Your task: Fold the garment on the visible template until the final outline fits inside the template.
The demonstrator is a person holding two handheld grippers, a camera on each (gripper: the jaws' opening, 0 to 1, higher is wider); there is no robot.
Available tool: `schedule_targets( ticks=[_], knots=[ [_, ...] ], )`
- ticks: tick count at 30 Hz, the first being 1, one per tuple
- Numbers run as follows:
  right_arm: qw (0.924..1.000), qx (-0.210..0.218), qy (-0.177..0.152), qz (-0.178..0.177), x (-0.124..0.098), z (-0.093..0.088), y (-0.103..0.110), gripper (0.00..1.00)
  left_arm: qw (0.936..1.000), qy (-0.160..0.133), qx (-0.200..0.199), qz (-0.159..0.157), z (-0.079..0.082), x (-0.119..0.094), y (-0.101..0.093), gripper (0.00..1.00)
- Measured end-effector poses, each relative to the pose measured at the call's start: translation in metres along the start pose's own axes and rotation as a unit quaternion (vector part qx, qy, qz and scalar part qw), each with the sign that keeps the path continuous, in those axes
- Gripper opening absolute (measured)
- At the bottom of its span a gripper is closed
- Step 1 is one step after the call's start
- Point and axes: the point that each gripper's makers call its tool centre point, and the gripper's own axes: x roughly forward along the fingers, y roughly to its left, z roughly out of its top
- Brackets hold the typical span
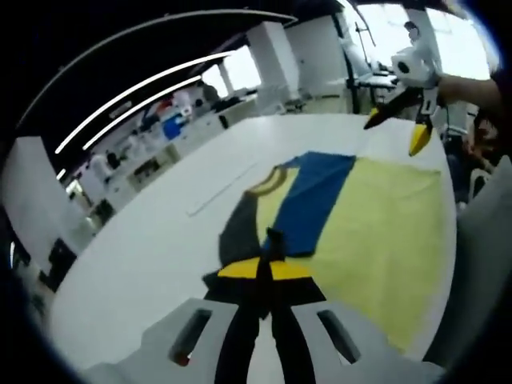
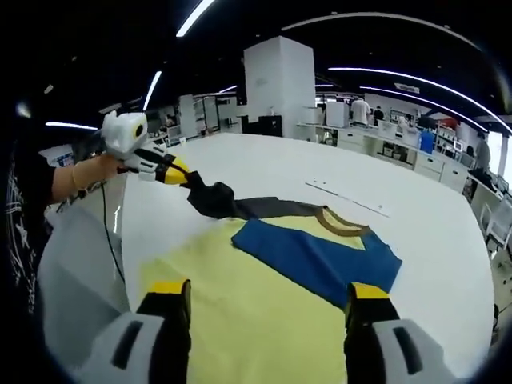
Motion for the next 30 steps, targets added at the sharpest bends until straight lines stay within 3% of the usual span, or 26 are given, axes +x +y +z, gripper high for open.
schedule_targets(
  ticks=[5, 9, 14, 21, 30],
  knots=[
    [0.9995, -0.018, -0.008, 0.024, 0.009, 0.012, 0.011, 0.74, 0.9997, -0.005, 0.01, -0.022, 0.003, 0.004, -0.015, 0.0],
    [0.9983, -0.031, -0.011, 0.049, 0.019, 0.021, 0.021, 0.67, 0.9988, 0.002, 0.017, -0.046, 0.001, 0.007, -0.028, 0.0],
    [0.9948, -0.057, -0.013, 0.083, 0.032, 0.033, 0.039, 0.66, 0.9975, 0.012, 0.027, -0.065, -0.003, 0.009, -0.039, 0.0],
    [0.988, -0.092, -0.018, 0.123, 0.05, 0.051, 0.062, 0.62, 0.9952, 0.026, 0.043, -0.084, -0.007, 0.012, -0.05, 0.0],
    [0.9718, -0.152, -0.015, 0.18, 0.069, 0.063, 0.097, 0.51, 0.9934, 0.029, 0.05, -0.099, -0.004, 0.012, -0.055, 0.0]
  ],
)
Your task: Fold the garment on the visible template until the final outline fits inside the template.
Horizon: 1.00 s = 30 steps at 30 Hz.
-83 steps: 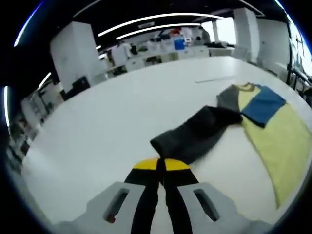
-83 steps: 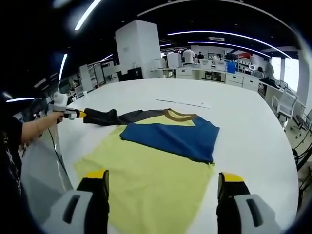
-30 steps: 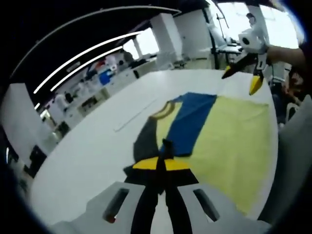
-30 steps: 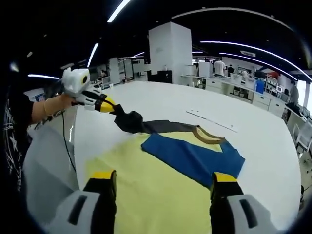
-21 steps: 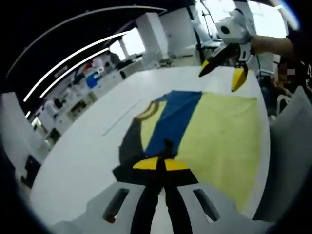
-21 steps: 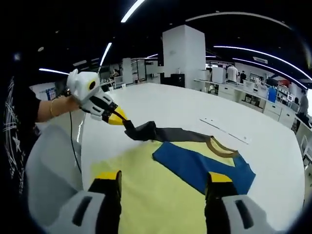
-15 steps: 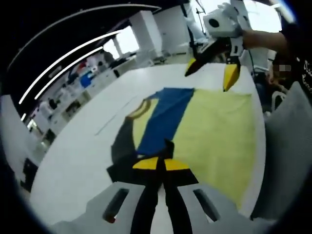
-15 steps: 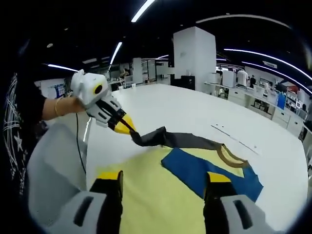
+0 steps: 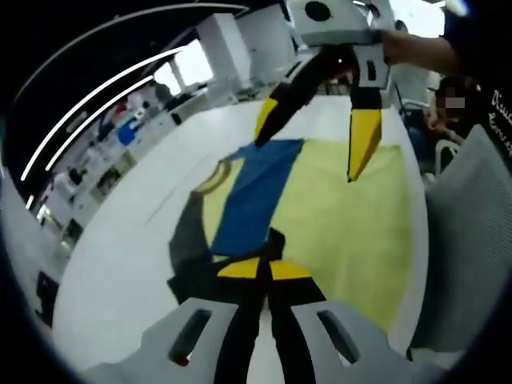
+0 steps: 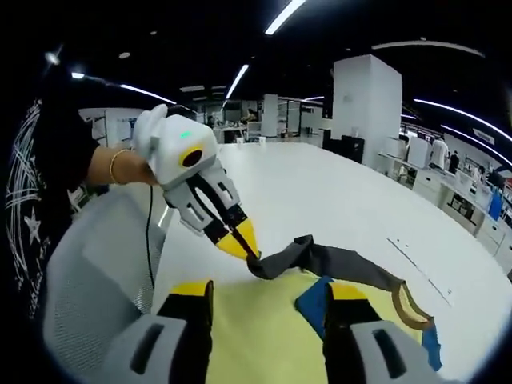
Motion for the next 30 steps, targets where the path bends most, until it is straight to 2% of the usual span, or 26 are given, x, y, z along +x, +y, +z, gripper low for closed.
schedule_targets(
  ticks=[4, 9, 14, 19, 30],
  knots=[
    [0.9998, -0.013, 0.009, 0.014, 0.009, 0.002, 0.003, 0.46, 1.0, 0.005, 0.0, -0.006, -0.002, 0.001, -0.003, 0.0],
    [0.9974, -0.055, 0.023, 0.04, 0.019, 0.001, 0.011, 0.4, 0.9999, 0.005, 0.0, -0.01, 0.0, 0.002, -0.004, 0.0],
    [0.9956, -0.073, 0.024, 0.053, 0.029, 0.001, 0.015, 0.32, 0.9999, 0.005, 0.0, -0.016, 0.002, 0.003, -0.006, 0.0],
    [0.993, -0.092, 0.042, 0.062, 0.037, -0.005, 0.018, 0.29, 0.9998, 0.005, 0.0, -0.021, 0.003, 0.004, -0.008, 0.0],
    [0.987, -0.123, 0.066, 0.08, 0.051, -0.013, 0.025, 0.16, 0.9996, 0.001, 0.002, -0.029, 0.006, 0.002, -0.011, 0.0]
  ],
)
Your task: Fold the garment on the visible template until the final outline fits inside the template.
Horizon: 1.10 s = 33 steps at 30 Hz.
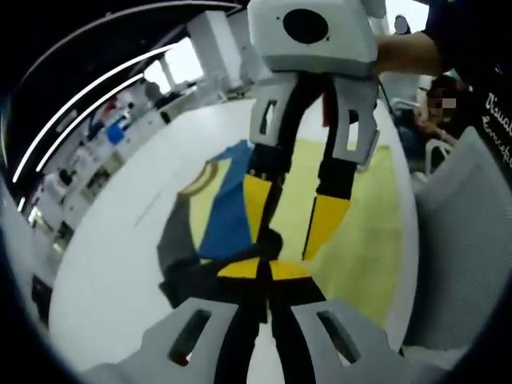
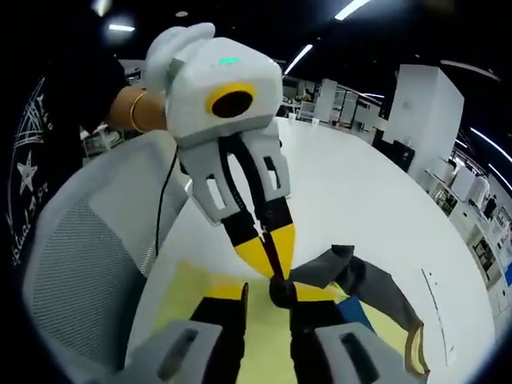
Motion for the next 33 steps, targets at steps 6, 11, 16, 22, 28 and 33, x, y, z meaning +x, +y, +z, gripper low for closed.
schedule_targets(
  ticks=[6, 11, 16, 22, 28, 33],
  knots=[
    [0.9992, -0.032, 0.026, -0.002, 0.006, -0.007, -0.002, 0.06, 1.0, 0.003, 0.003, -0.005, -0.001, 0.0, -0.001, 0.0],
    [0.9992, -0.033, 0.023, -0.004, 0.009, -0.006, -0.005, 0.01, 0.9999, 0.005, 0.005, -0.01, -0.002, 0.002, -0.002, 0.0],
    [0.9989, -0.037, 0.028, -0.002, 0.01, -0.008, -0.006, 0.0, 0.9999, 0.008, 0.004, -0.009, -0.005, 0.001, -0.001, 0.0],
    [0.9995, -0.026, 0.018, -0.002, 0.014, -0.003, -0.008, 0.0, 0.9998, 0.013, -0.009, 0.014, -0.011, -0.004, 0.005, 0.07],
    [0.9998, -0.014, 0.004, -0.01, 0.013, 0.008, -0.019, 0.0, 0.9963, 0.004, -0.061, 0.06, -0.026, -0.017, 0.017, 0.34],
    [0.9979, 0.035, -0.028, -0.046, 0.008, 0.022, -0.042, 0.0, 0.987, -0.018, -0.125, 0.099, -0.034, -0.027, 0.03, 0.52]
  ],
)
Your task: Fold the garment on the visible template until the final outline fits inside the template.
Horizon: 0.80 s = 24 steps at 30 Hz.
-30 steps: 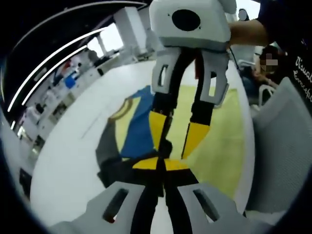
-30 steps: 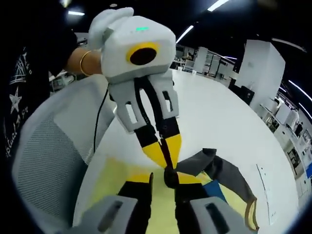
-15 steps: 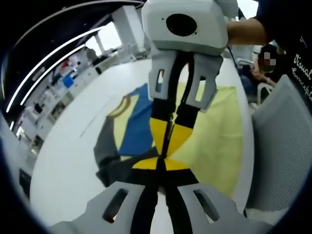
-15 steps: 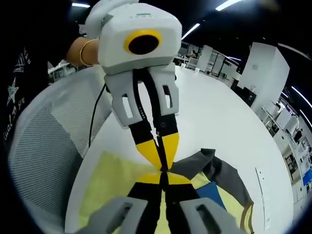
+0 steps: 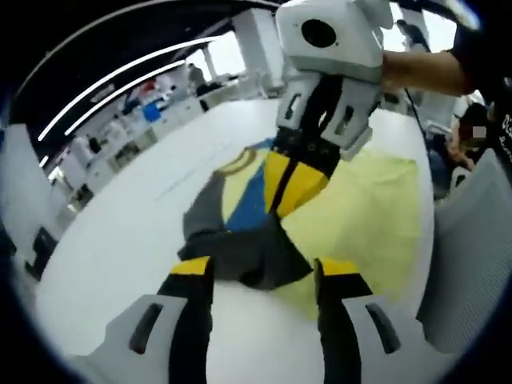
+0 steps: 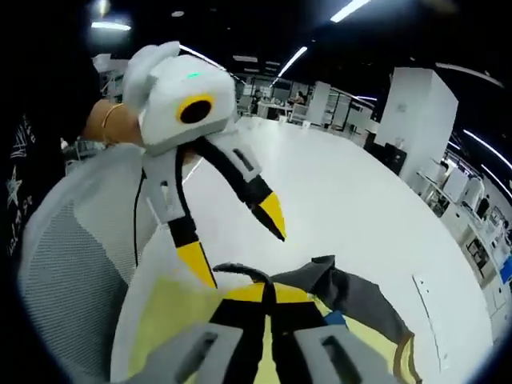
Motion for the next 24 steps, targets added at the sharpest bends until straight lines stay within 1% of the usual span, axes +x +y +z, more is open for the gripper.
schedule_targets(
  ticks=[1, 2, 3, 5, 6, 7, 9, 13, 15, 18, 19, 21, 22, 24],
  knots=[
    [0.9999, 0.014, -0.007, -0.007, -0.001, 0.003, -0.005, 0.0, 0.9999, -0.009, -0.013, 0.006, 0.001, -0.001, 0.002, 0.56],
    [0.9991, 0.033, -0.021, -0.015, -0.002, 0.009, -0.011, 0.0, 0.9995, -0.016, -0.025, 0.009, 0.002, -0.001, 0.003, 0.6],
    [0.9973, 0.061, -0.035, -0.021, -0.003, 0.014, -0.018, 0.0, 0.9986, -0.026, -0.043, 0.013, 0.003, -0.002, 0.005, 0.65],
    [0.9948, 0.086, -0.045, -0.028, -0.005, 0.018, -0.027, 0.0, 0.9966, -0.038, -0.07, 0.019, 0.004, -0.003, 0.008, 0.71],
    [0.9935, 0.097, -0.047, -0.036, -0.007, 0.019, -0.034, 0.0, 0.9963, -0.038, -0.074, 0.022, 0.003, -0.004, 0.009, 0.74],
    [0.993, 0.101, -0.047, -0.039, -0.008, 0.019, -0.037, 0.0, 0.996, -0.038, -0.076, 0.024, 0.002, -0.004, 0.01, 0.75],
    [0.9904, 0.116, -0.05, -0.056, -0.012, 0.021, -0.05, 0.0, 0.9963, -0.034, -0.074, 0.03, 0.001, -0.004, 0.012, 0.77],
    [0.986, 0.138, -0.05, -0.08, -0.017, 0.02, -0.067, 0.0, 0.9959, -0.034, -0.076, 0.033, 0.001, -0.004, 0.012, 0.79],
    [0.9824, 0.156, -0.052, -0.089, -0.02, 0.019, -0.074, 0.0, 0.9963, -0.032, -0.073, 0.034, 0.001, -0.004, 0.012, 0.79],
    [0.9753, 0.18, -0.054, -0.116, -0.027, 0.015, -0.088, 0.0, 0.9964, -0.03, -0.072, 0.033, 0.0, -0.003, 0.011, 0.79],
    [0.97, 0.198, -0.055, -0.13, -0.03, 0.013, -0.094, 0.0, 0.9964, -0.03, -0.072, 0.032, 0.0, -0.003, 0.011, 0.79],
    [0.9639, 0.217, -0.057, -0.143, -0.036, 0.009, -0.101, 0.0, 0.9965, -0.029, -0.071, 0.032, 0.0, -0.003, 0.01, 0.79],
    [0.9583, 0.234, -0.054, -0.154, -0.04, 0.005, -0.106, 0.0, 0.9966, -0.028, -0.07, 0.032, 0.0, -0.002, 0.01, 0.79],
    [0.9513, 0.246, -0.046, -0.18, -0.048, -0.004, -0.117, 0.0, 0.9966, -0.027, -0.07, 0.033, 0.0, -0.002, 0.01, 0.79]
  ],
)
